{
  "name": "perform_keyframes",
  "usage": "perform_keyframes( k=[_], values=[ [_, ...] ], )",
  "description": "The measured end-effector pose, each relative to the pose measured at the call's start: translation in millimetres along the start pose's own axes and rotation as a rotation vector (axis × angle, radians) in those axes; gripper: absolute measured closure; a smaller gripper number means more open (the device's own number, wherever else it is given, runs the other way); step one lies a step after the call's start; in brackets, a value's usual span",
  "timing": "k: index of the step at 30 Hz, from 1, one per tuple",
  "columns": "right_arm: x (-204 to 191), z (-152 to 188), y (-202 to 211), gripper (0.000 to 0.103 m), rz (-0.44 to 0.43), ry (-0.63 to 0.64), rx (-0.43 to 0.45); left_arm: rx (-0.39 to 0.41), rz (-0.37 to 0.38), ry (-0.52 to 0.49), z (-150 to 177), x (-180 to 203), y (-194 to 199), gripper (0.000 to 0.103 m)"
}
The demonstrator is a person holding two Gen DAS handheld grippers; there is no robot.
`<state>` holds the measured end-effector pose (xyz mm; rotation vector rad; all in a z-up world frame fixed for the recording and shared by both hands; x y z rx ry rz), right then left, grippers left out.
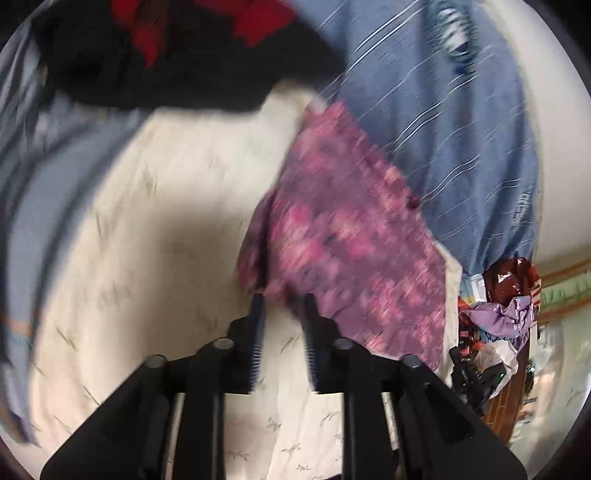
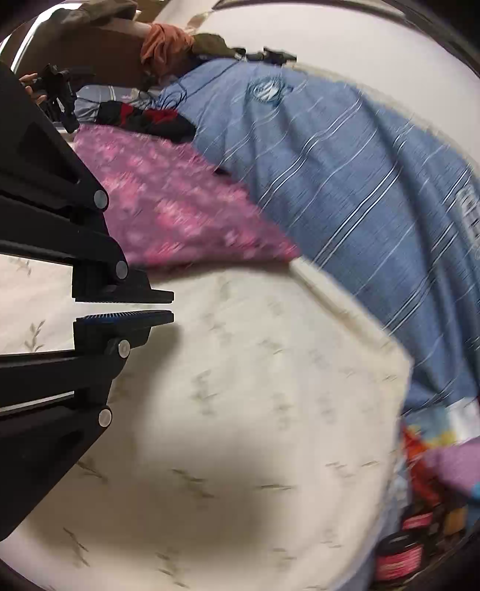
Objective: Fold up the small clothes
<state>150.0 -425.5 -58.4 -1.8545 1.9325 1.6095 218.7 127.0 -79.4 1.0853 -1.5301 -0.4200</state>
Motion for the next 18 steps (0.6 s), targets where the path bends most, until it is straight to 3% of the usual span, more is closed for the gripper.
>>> perform_keyframes(
  k=[1,3,4,7,10,16,17,18],
  values=[
    [-5.4,-5.7,-1.5,0.081,0.001,0.015,0.005,0.027,-0.028,-0.033,-13.6,6.9,4.4,0.051],
    [-26.1,-22.9,-14.0,0.052,-0.015,0.046,0.004,0.069,-0.094,-0.100,-41.5,19.3,4.5,0.031],
    [-38.4,-28.5,-23.5,0.049,-0.028,0.062,0.000,0.077,-0.128,-0.128,-60.5,27.0,-2.1,0.031],
    [-63.4,-44.0,-59.5,0.048,-0.036,0.096,-0.033,0.005,-0.140,-0.157,-94.4,38.7,-33.9,0.031],
    [-67.2,-61.3,-96.9,0.048,0.007,0.078,-0.052,-0.060,-0.208,-0.122,-122.6,32.4,-75.6,0.031],
    [-55.9,-76.2,-148.8,0.048,0.053,0.019,-0.092,-0.158,-0.200,-0.080,-130.6,28.5,-133.4,0.032],
    [-59.0,-75.0,-154.3,0.049,0.044,0.041,-0.099,-0.157,-0.187,-0.084,-129.8,31.2,-137.4,0.035],
    [-64.7,-74.2,-157.8,0.066,0.047,0.084,-0.100,-0.138,-0.187,-0.102,-130.0,35.3,-137.8,0.063]
  ],
)
Point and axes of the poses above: each gripper's, at about its wrist camera, not at the fingertips, and y roughly against the way its jaws point, x to its right, z to its underside, the point moved 9 cm from there along -y, roughly the way its jaws point, and after that the axes turned 2 degrees about -y, right-handed, at the moved point
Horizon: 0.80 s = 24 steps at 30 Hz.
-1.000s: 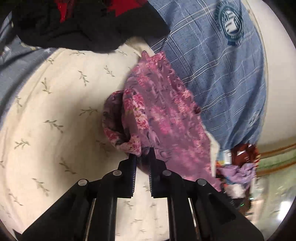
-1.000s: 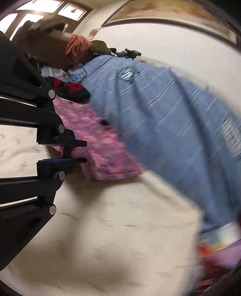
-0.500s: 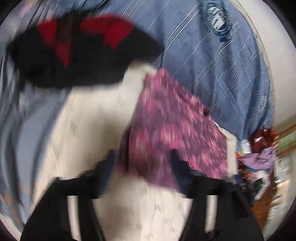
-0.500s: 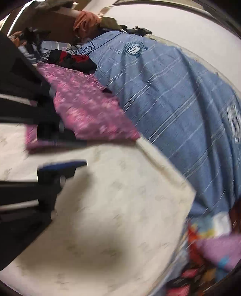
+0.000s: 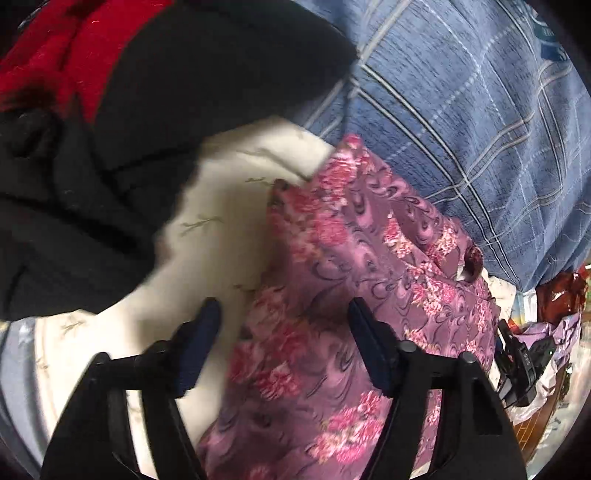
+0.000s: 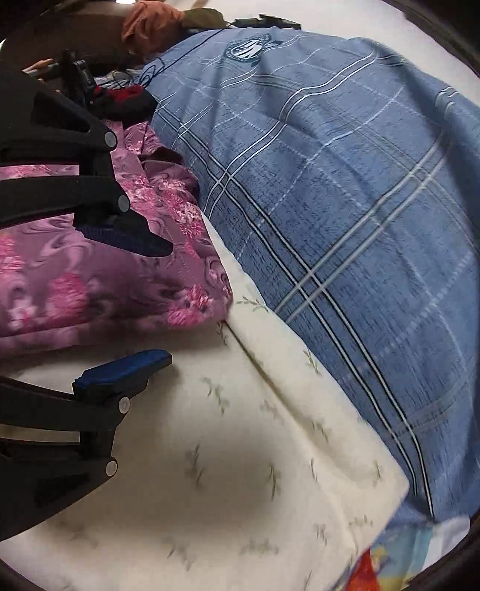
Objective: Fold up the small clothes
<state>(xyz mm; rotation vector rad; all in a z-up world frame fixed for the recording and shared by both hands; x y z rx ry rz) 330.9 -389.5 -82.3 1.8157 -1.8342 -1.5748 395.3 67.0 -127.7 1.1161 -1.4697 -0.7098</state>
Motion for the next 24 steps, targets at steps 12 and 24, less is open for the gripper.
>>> perform_keyframes(
  k=[12,24],
  values=[
    [-46.2,-50.1,46.0,0.099,-0.073,0.119,0.212,0.291,-0.002,-0.071,-43.7,39.9,51.3,0.100],
    [-6.0,-27.5,0.0,0.092,0.131,0.089,0.086,0.173,-0.089,0.003,-38.8,15.8,0.8,0.095]
  ],
)
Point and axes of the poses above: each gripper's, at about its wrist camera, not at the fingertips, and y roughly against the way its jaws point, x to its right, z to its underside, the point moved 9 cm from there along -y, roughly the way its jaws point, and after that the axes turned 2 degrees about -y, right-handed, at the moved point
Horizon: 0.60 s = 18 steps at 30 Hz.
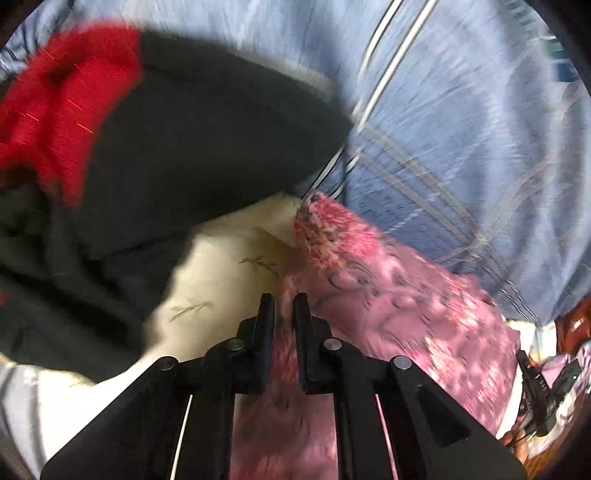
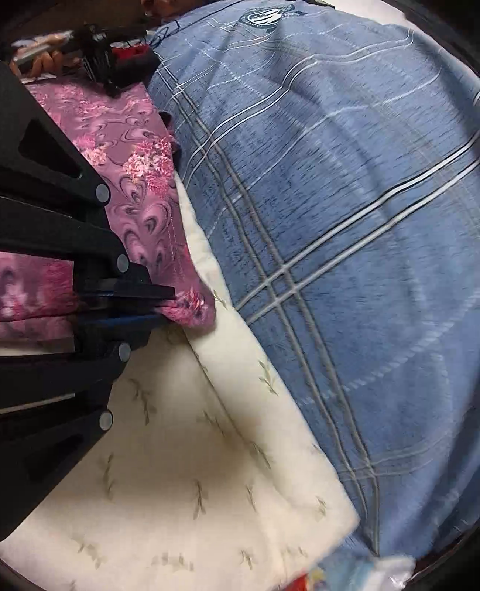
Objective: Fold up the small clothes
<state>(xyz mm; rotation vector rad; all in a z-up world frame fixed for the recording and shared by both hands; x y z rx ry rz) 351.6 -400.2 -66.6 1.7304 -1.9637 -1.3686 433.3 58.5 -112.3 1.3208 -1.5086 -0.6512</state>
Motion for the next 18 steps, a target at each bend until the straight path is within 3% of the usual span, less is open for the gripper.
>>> perform_keyframes(
  k=[2,3,4,6,9,10,11,12,15,18],
  values=[
    [-17.7,4.0,32.3,0.091,-0.086,0.034,0.052,0.051,0.041,-0.043,8.2,9.7,29.0,0.093],
    [-25.3,8.7,45.1,0.089,-0.127,0.048,0.064,0.061,0.063,-0.064,15.1,14.8,38.6,0.085],
    [-31.1,16.3,56.0,0.087,-0.161,0.060,0.071,0.068,0.087,-0.091,28.8,22.5,47.4,0.069],
    [-37.9,37.1,63.2,0.070,-0.192,0.068,0.059,0.051,0.098,-0.117,51.7,29.5,45.2,0.052],
    [-16.9,76.0,36.7,0.072,-0.088,0.079,-0.057,-0.053,0.052,-0.128,87.6,29.6,6.8,0.053],
    [-14.4,90.1,23.8,0.073,-0.060,0.082,-0.099,-0.013,0.029,-0.146,90.7,31.0,4.8,0.053],
    [-15.0,87.2,33.7,0.074,-0.075,0.081,-0.027,0.002,0.008,-0.168,91.2,33.6,9.8,0.054],
    [-14.4,87.5,36.5,0.074,-0.049,0.075,-0.048,-0.015,-0.005,-0.173,92.3,36.0,13.0,0.054],
    [-22.7,89.1,62.5,0.069,-0.066,0.074,-0.034,-0.054,0.091,-0.123,95.7,38.2,33.6,0.054],
    [-34.4,106.3,102.3,0.066,-0.121,0.140,0.000,-0.026,0.155,-0.080,105.2,25.2,65.5,0.053]
  ],
)
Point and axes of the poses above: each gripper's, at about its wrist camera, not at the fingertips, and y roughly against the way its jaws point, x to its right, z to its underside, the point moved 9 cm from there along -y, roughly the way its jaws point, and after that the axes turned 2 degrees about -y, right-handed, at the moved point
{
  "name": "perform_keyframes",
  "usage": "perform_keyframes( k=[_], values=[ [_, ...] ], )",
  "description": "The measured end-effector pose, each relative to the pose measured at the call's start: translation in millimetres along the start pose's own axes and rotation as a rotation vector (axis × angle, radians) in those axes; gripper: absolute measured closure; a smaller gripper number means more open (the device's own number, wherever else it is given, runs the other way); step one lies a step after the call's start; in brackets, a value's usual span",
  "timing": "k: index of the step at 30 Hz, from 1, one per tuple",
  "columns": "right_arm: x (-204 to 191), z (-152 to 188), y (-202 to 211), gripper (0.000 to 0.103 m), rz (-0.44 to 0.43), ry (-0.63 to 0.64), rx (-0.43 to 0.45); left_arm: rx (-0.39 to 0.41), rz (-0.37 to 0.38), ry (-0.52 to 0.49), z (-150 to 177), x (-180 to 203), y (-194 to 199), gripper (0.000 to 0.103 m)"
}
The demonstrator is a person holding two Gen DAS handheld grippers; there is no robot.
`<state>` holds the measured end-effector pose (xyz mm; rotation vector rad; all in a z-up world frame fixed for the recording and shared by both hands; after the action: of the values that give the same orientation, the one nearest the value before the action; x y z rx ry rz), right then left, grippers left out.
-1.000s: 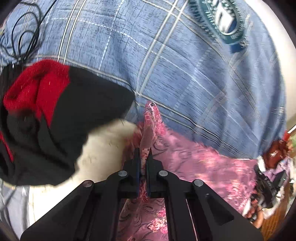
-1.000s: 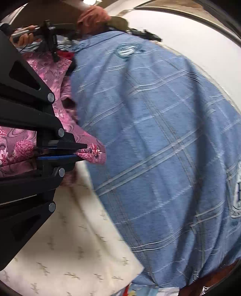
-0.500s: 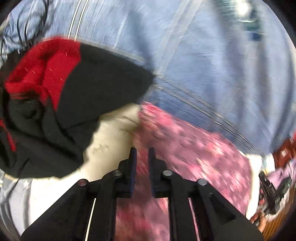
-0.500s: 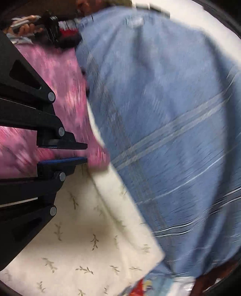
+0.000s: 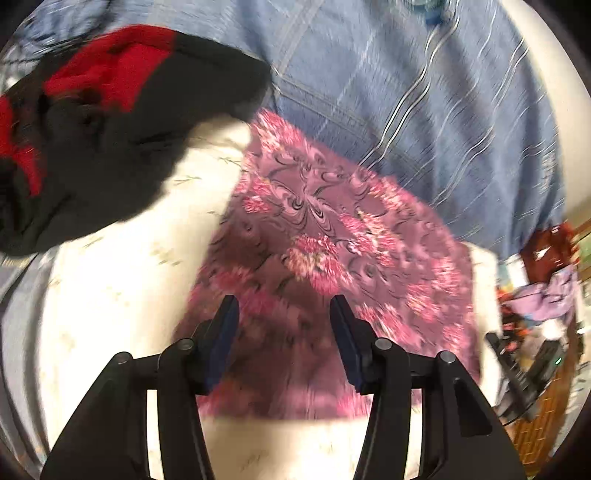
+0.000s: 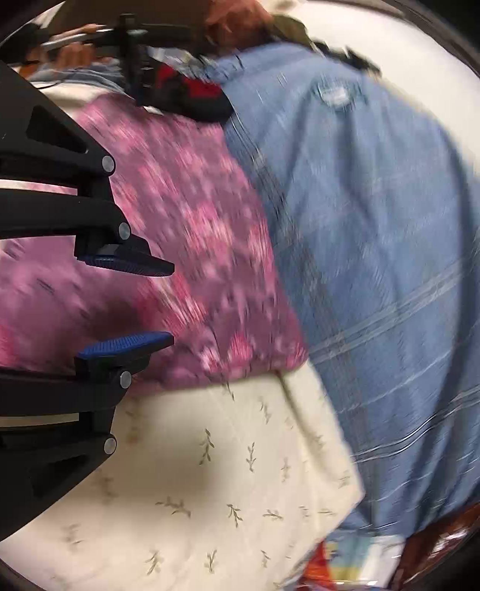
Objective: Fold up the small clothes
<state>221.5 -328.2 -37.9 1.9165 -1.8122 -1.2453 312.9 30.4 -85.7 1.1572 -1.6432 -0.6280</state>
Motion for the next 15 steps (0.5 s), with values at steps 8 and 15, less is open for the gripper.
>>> perform_keyframes(
  k=[8,15],
  values=[
    [6.4,67.0,7.4,0.053,0.059,0.055,-0.024,-0.110,0.040,0.122,64.5,-50.7,-1.5,0.060],
    [-35.9,65.9,25.0,0.042,0.063,0.087,-0.030,-0.054,0.207,0.296,55.4,-63.7,33.3,0.048]
  ],
)
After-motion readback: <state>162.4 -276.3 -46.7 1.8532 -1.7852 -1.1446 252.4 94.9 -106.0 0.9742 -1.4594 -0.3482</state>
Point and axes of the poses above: each gripper's, at about its wrist camera, not at the fingertips, and y roughly against the way its jaws point, x to its right, z to its underside, the point moved 9 cm from there along -y, roughly the way its jaws point, and after that the axes turned 2 degrees about -y, right-handed, at the moved point
